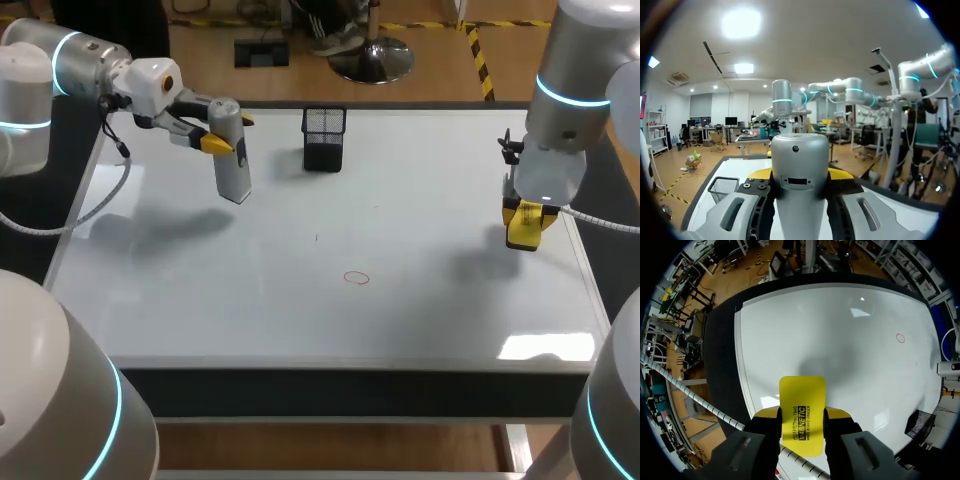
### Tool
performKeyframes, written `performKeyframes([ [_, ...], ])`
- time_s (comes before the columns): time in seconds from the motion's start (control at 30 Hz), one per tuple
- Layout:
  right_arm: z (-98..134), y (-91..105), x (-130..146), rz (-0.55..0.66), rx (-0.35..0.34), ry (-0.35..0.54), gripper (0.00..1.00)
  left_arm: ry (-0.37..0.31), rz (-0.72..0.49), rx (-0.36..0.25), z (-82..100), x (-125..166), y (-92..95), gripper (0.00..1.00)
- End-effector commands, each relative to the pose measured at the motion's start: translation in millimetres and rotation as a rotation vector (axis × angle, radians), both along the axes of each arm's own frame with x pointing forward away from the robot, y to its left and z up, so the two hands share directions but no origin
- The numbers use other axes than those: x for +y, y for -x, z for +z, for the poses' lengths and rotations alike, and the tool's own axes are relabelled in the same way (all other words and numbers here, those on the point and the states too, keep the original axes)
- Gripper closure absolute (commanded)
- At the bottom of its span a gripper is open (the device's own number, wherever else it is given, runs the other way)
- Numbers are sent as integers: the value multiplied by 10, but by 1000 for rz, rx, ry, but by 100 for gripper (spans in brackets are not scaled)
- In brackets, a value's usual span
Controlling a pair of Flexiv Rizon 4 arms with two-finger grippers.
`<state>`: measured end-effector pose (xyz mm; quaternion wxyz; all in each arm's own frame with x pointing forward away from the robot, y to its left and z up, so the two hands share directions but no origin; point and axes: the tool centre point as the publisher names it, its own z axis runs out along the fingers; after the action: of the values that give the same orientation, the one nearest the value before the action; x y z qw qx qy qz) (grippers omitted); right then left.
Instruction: Pick up the inspection probe, press it on each red-marked spot on the whiteboard one by one, put down the probe, pick up the eraser, and wipe off all the red marks.
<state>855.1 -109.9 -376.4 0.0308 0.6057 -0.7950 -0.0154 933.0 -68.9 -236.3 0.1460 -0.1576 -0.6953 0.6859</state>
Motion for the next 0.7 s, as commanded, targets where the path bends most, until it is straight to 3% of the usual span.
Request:
performKeyframes([
  [0.03,5,-5,-7,2,0,2,100,-2,-2,0,17,4,-1,100],
  [0.33,13,10,22,11,2,8,100,-2,-2,0,17,4,-1,100],
  [0.7,119,227,626,84,31,62,100,-2,-2,0,17,4,-1,100],
])
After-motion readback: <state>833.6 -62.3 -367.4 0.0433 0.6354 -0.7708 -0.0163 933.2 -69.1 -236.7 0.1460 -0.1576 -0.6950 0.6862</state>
